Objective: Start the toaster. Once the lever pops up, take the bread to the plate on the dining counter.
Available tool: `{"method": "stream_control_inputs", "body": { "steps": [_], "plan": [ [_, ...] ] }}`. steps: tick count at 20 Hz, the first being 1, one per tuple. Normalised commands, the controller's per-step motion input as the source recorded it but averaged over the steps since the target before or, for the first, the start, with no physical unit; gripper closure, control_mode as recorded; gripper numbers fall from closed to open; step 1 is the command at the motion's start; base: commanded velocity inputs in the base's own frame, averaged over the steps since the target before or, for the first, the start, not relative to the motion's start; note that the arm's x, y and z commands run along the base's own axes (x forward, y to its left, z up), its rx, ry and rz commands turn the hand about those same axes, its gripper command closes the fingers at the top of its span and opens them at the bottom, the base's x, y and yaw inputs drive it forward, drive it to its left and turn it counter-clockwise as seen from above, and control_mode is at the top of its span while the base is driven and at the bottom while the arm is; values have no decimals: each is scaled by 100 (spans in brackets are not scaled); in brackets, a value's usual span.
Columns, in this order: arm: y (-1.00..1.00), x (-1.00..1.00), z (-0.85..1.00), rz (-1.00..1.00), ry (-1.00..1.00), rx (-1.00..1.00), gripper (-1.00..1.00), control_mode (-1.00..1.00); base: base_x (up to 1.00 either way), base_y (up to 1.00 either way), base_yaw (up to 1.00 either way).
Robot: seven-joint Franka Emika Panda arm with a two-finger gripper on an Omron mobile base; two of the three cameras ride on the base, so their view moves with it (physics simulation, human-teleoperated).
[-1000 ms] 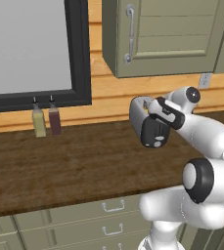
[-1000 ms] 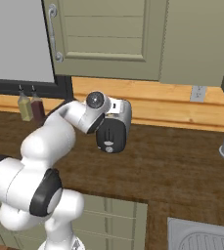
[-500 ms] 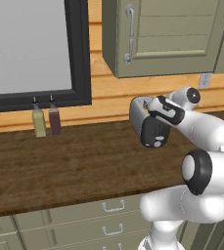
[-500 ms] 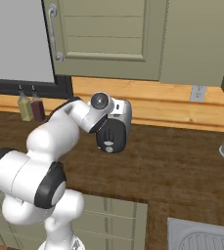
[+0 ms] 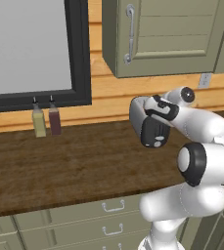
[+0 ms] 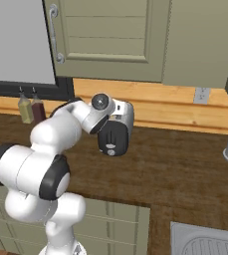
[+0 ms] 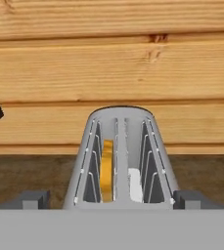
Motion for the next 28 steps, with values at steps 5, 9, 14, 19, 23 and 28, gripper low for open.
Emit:
{"method": "stream_control_inputs", "body": {
  "steps": [5, 9, 14, 19, 23, 28],
  "plan": [
    [6, 10, -4, -2, 0, 0, -100, -100, 0, 0, 0],
    [0, 0, -12, 0, 0, 0, -100, -100, 0, 0, 0],
    [0, 1, -13, 0, 0, 0, -100, -100, 0, 0, 0],
    [0, 2, -2, 0, 0, 0, -100, -100, 0, 0, 0],
    [0, 9, 0, 0, 0, 0, -100, -100, 0, 0, 0],
    [2, 15, 0, 0, 0, 0, -100, -100, 0, 0, 0]
  ]
}}
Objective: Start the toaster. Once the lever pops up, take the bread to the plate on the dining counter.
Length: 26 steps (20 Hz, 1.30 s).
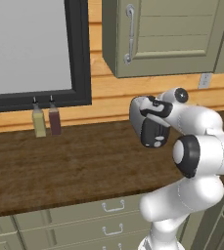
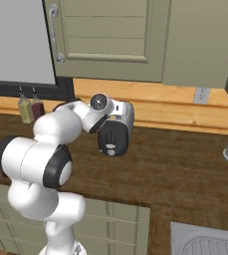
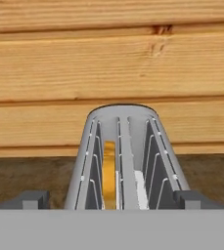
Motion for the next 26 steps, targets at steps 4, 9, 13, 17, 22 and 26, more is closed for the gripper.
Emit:
{"method": "stream_control_inputs", "body": {
  "steps": [4, 9, 13, 17, 22, 26],
  "plan": [
    [1, 11, -2, 0, 0, 0, -100, -100, 0, 0, 0],
    [0, 4, -1, 0, 0, 0, -100, -100, 0, 0, 0],
    [0, 0, 0, 0, 0, 0, -100, -100, 0, 0, 0],
    [0, 0, 0, 0, 0, 0, -100, -100, 0, 0, 0],
    [0, 0, 0, 0, 0, 0, -100, -100, 0, 0, 0],
    [0, 0, 0, 0, 0, 0, -100, -100, 0, 0, 0]
  ]
}}
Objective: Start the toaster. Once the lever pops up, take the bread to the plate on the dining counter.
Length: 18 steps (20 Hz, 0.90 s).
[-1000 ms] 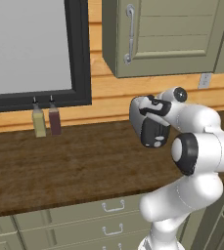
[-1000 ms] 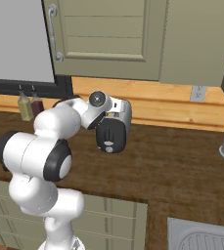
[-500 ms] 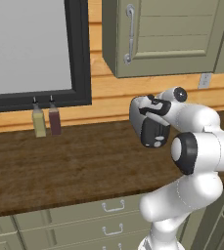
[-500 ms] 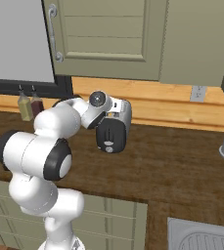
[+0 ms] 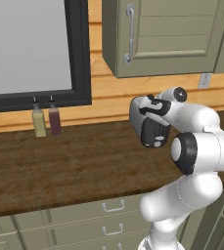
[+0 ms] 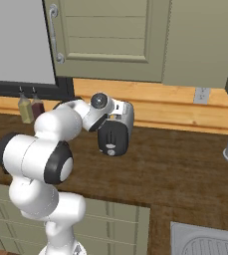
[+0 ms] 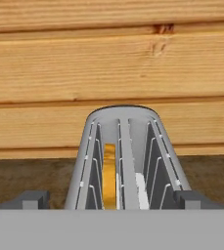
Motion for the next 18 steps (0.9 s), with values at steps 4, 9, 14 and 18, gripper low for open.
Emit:
{"method": "stream_control_inputs", "body": {
  "steps": [4, 9, 14, 18],
  "plan": [
    [0, 0, 0, 0, 0, 0, -100, -100, 0, 0, 0],
    [0, 0, 0, 0, 0, 0, -100, -100, 0, 0, 0],
    [0, 0, 0, 0, 0, 0, -100, -100, 0, 0, 0],
    [0, 0, 0, 0, 0, 0, -100, -100, 0, 0, 0]
  ]
}}
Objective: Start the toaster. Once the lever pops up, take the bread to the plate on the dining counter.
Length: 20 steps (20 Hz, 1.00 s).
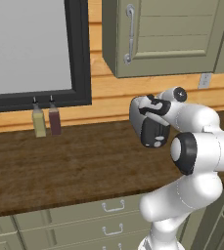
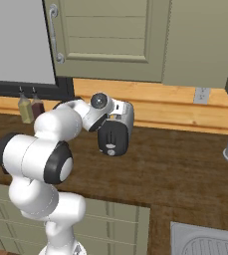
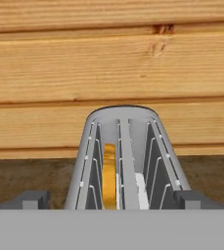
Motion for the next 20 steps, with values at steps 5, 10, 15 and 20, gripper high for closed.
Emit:
{"method": "stream_control_inputs", "body": {
  "steps": [5, 10, 15, 20],
  "plan": [
    [0, 0, 0, 0, 0, 0, -100, -100, 0, 0, 0],
    [0, 0, 0, 0, 0, 0, -100, -100, 0, 0, 0],
    [0, 0, 0, 0, 0, 0, -100, -100, 0, 0, 0],
    [0, 0, 0, 0, 0, 0, -100, -100, 0, 0, 0]
  ]
}}
